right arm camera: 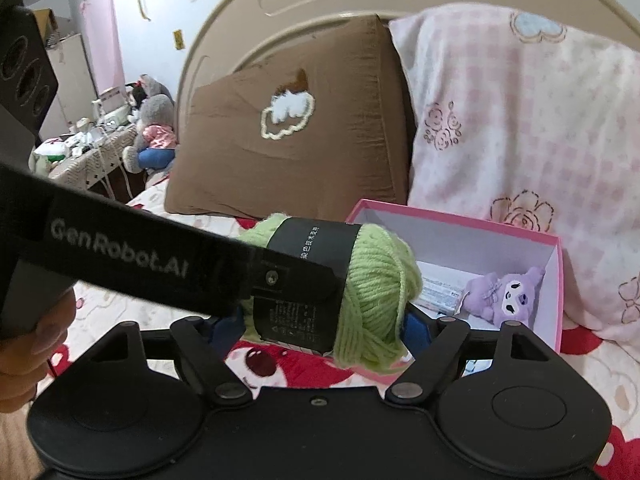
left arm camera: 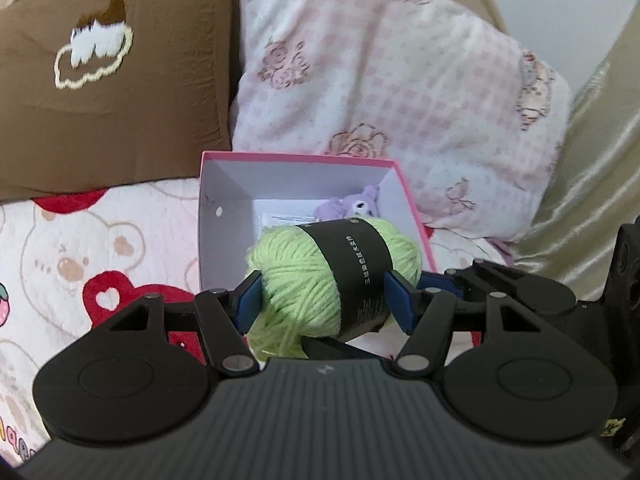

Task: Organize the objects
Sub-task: 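Lift the yarn ball with the left tool and carry it over the pink box, then lower the yarn ball with the left tool into the pink box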

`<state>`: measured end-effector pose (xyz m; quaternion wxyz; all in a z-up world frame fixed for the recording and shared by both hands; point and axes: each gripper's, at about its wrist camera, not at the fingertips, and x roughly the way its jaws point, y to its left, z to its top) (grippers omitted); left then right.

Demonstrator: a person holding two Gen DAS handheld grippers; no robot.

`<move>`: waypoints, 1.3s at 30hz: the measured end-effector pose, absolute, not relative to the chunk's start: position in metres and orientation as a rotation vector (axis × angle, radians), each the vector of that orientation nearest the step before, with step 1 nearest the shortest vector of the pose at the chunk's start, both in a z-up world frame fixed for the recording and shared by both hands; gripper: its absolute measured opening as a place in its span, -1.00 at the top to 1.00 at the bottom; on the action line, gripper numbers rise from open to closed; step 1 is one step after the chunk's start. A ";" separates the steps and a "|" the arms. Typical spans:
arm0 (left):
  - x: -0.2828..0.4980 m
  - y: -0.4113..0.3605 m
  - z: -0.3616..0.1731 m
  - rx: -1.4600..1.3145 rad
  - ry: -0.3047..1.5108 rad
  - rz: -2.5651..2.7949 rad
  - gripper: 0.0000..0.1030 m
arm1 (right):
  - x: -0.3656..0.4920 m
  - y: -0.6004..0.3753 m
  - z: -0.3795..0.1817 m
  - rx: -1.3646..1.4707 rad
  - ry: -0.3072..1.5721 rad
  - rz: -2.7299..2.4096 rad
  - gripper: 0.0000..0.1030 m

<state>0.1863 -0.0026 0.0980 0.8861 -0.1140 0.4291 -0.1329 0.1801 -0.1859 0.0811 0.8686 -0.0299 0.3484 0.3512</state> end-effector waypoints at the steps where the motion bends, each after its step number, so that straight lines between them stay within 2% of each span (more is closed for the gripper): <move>1: 0.192 -0.003 0.095 -0.231 0.894 -0.275 -0.21 | 0.189 -0.185 0.077 -0.043 0.753 0.734 -0.60; 11: 0.244 -0.004 0.043 -0.224 0.935 -0.270 -0.15 | 0.254 -0.184 0.031 0.040 0.874 0.747 -0.60; 18: 0.259 -0.003 0.015 -0.197 0.902 -0.249 -0.03 | 0.283 -0.181 0.003 0.082 0.933 0.761 -0.58; 39: 0.290 -0.019 -0.033 -0.223 1.003 -0.244 0.08 | 0.314 -0.187 -0.053 0.051 1.062 0.734 -0.55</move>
